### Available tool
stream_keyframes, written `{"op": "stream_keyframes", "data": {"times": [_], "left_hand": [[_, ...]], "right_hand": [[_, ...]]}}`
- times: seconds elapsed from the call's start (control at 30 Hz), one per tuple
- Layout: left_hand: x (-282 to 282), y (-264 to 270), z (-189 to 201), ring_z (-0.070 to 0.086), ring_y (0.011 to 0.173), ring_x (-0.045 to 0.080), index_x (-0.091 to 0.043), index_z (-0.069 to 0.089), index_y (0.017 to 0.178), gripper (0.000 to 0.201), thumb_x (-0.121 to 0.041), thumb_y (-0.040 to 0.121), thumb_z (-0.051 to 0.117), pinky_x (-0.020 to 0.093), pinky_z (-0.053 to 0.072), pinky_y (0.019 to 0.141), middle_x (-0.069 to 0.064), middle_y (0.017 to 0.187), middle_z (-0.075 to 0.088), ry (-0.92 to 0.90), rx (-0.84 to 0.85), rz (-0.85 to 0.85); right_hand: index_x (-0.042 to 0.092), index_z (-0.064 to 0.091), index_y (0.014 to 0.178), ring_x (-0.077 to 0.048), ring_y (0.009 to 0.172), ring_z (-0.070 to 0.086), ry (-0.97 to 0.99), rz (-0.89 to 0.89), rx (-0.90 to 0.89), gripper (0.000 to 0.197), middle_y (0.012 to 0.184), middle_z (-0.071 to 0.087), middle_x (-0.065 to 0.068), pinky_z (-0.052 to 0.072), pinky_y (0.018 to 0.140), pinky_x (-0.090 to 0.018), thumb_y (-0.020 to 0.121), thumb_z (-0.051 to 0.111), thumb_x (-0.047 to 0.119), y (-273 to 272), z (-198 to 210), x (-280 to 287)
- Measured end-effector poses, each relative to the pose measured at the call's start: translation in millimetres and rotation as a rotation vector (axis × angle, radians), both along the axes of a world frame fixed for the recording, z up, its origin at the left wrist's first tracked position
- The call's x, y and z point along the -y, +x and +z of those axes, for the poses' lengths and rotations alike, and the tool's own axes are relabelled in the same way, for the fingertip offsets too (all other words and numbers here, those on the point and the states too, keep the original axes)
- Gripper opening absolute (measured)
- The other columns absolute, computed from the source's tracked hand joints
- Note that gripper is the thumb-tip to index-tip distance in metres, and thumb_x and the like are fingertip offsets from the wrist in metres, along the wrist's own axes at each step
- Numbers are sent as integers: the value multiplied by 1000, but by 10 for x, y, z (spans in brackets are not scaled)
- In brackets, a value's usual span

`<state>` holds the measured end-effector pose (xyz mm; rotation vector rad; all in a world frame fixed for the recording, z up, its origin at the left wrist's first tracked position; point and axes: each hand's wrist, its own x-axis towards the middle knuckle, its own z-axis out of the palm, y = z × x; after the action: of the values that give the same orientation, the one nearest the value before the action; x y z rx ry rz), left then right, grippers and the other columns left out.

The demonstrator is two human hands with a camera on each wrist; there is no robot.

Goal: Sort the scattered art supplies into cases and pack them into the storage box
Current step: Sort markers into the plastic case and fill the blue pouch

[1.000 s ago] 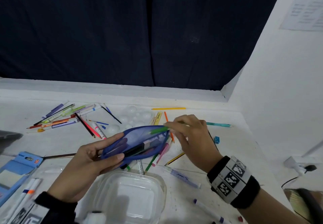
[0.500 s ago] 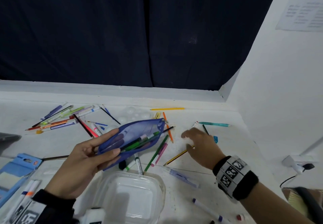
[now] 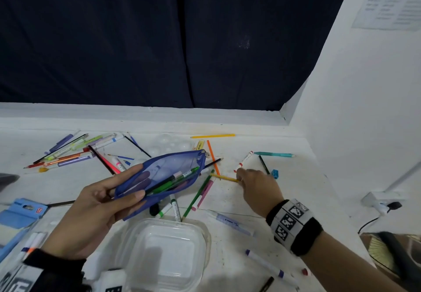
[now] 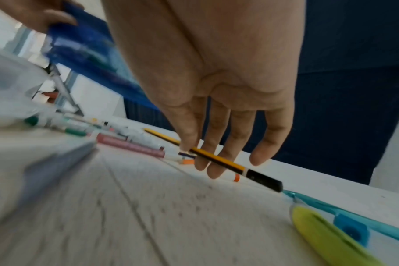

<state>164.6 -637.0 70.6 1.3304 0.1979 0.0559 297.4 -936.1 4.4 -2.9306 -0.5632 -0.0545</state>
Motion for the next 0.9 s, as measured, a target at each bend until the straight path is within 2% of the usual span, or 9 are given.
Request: {"op": "stream_keyframes", "data": {"times": [0.1,0.17,0.27,0.37,0.43,0.5,0.6,0.73,0.9], "left_hand": [[3,1,14,70,109,21,-12,65,127,72,-7,56,74,30,59,83,9,119,72,-1,10,1],[40,10,18,69,111,20,-12,64,128,71,-7,58,74,30,58,86,9,120,72,3,13,-11],[114,39,-4,67,116,21,-12,64,130,78,-12,54,81,31,57,88,10,124,70,12,1,-59],[221,66,-10,66,117,21,-14,67,128,91,-20,43,98,27,58,84,10,127,68,7,-14,-109],[308,75,2,65,119,21,-16,69,126,96,-31,37,102,27,57,87,10,127,68,10,-18,-145],[380,83,22,63,122,21,-16,67,128,97,-31,39,101,28,56,88,10,130,67,-7,-22,-182],[438,105,67,63,122,22,-14,65,131,98,-29,40,101,29,56,88,10,131,66,-38,-22,-208],[459,139,98,64,119,21,-12,63,133,81,-6,55,86,26,58,84,9,129,67,-52,-26,-194],[450,181,101,66,117,20,-12,62,132,62,8,73,63,27,57,86,8,126,69,-69,-23,-165]], "right_hand": [[19,50,101,-22,71,60,340,-52,47,10,84,65,0,49,62,-34,100,42,14,-7,177,43],[21,48,104,-19,68,54,495,55,167,8,81,60,3,45,64,-34,102,42,16,-34,324,24],[26,56,109,-16,77,50,364,199,339,14,85,53,7,41,74,-38,102,49,17,-104,548,-67],[28,66,103,-20,91,54,173,250,526,32,90,59,6,40,86,-43,83,68,2,-176,654,-160],[26,70,98,-23,93,55,157,355,574,35,91,61,4,37,93,-44,77,66,-2,-229,676,-217],[22,72,99,-25,91,56,157,476,552,33,91,63,1,38,93,-42,80,59,-1,-283,676,-288],[17,72,100,-26,83,57,169,565,460,27,90,64,-2,42,80,-38,86,56,2,-379,638,-392],[14,69,114,-20,87,61,499,426,326,21,105,64,-1,51,75,-33,97,57,14,-403,712,-308],[16,64,110,-10,82,58,688,167,520,18,99,60,6,50,74,-32,94,59,11,-139,782,143]]}}
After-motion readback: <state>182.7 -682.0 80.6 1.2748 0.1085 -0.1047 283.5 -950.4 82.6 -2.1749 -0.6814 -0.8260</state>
